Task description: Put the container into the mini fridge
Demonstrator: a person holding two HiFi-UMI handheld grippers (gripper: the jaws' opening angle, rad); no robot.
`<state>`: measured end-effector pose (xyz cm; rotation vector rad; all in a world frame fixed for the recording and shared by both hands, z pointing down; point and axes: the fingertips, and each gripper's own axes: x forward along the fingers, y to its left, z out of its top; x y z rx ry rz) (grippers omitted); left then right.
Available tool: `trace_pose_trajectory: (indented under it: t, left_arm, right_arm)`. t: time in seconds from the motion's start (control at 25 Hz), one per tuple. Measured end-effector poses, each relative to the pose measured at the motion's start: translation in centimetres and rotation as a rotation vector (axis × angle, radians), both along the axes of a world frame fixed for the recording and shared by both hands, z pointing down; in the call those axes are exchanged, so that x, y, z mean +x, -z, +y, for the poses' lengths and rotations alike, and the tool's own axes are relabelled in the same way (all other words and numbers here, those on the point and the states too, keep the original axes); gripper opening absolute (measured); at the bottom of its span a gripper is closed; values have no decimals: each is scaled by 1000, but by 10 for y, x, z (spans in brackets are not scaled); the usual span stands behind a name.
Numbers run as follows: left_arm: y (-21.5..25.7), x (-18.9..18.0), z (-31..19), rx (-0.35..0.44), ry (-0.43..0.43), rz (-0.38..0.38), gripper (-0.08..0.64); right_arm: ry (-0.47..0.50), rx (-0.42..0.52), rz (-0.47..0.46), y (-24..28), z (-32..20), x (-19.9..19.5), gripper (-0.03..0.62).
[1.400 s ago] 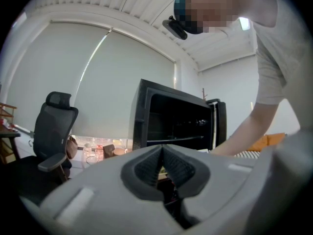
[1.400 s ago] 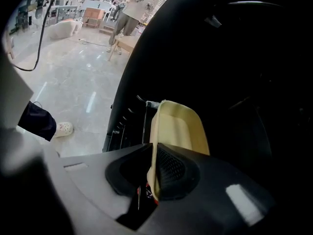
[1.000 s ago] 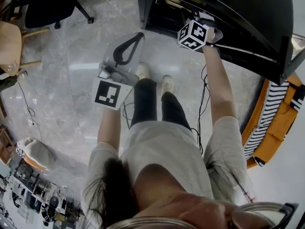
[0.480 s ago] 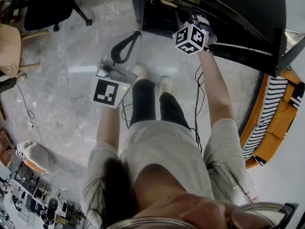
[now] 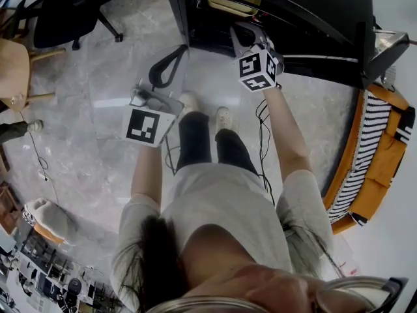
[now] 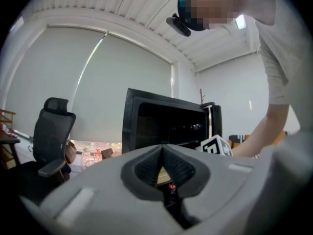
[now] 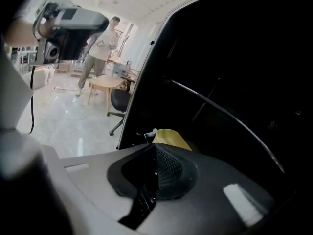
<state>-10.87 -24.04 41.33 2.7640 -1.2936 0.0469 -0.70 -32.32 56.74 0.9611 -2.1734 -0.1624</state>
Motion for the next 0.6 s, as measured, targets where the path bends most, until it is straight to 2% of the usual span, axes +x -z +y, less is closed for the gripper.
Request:
trace_pose_trajectory:
  t: [0.32,0.6]
  left_arm:
    - [15,12,15,10,-8,-6,2]
    - [40,35,35,39,-24,-16,2]
  right_arm:
    - [-91,22,-205,47,32,8,-3]
    - [-131,41,-323,91,67,27,-3]
